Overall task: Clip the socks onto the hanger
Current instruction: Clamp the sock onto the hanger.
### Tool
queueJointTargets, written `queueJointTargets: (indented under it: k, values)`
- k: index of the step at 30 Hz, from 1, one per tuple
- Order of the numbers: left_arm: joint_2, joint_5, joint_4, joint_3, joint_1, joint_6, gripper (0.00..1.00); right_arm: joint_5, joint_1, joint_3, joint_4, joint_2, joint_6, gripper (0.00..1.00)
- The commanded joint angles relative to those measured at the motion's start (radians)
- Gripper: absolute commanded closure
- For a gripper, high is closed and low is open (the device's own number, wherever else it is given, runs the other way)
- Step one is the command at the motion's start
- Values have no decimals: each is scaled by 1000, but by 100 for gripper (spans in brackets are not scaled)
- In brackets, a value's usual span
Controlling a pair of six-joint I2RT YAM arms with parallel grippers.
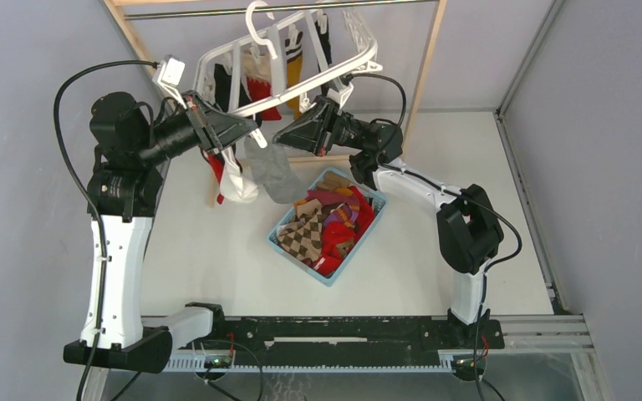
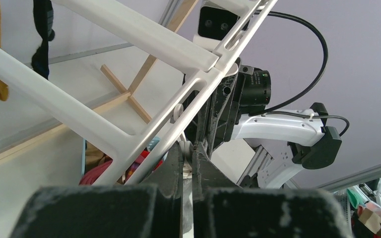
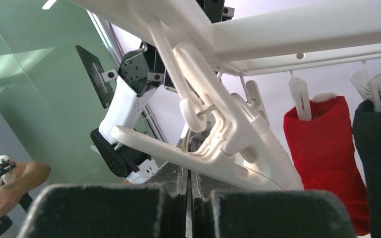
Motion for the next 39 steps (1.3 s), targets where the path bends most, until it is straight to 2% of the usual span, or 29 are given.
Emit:
queueJointTargets:
  k: [1, 9, 11, 14, 15, 16, 21, 24, 27, 31, 39]
  values:
    - [-13, 119, -63, 35, -3, 12, 100, 63, 2, 16, 17, -8, 25, 100]
    - [-19, 116, -64, 33, -4, 18, 100, 93, 19, 7, -20, -17, -8, 100]
    - [-20, 111, -65, 33, -4, 20, 97, 106, 23, -4, -31, -24, -20, 100]
    - [-23, 104, -66, 33, -4, 24, 83, 116, 27, -8, -36, -27, -28, 100]
    - [-23, 97, -68, 33, -3, 26, 70, 116, 27, -8, -35, -28, -28, 100]
    - [-25, 89, -70, 33, -3, 28, 63, 115, 27, -9, -32, -26, -24, 100]
    - [-37, 66, -80, 33, -2, 38, 41, 120, 25, -19, -12, -27, -5, 100]
    - [-44, 51, -96, 33, 0, 45, 23, 126, 24, -21, -6, -26, 1, 100]
    - [-58, 32, -125, 29, 1, 65, 9, 128, 25, -20, -9, -26, 2, 100]
    - [-100, -15, -170, -19, 2, 114, 3, 138, 25, -22, -16, -26, 7, 100]
    - [-164, -75, -160, -191, 3, 159, 0, 158, 28, -20, -22, -22, 24, 91]
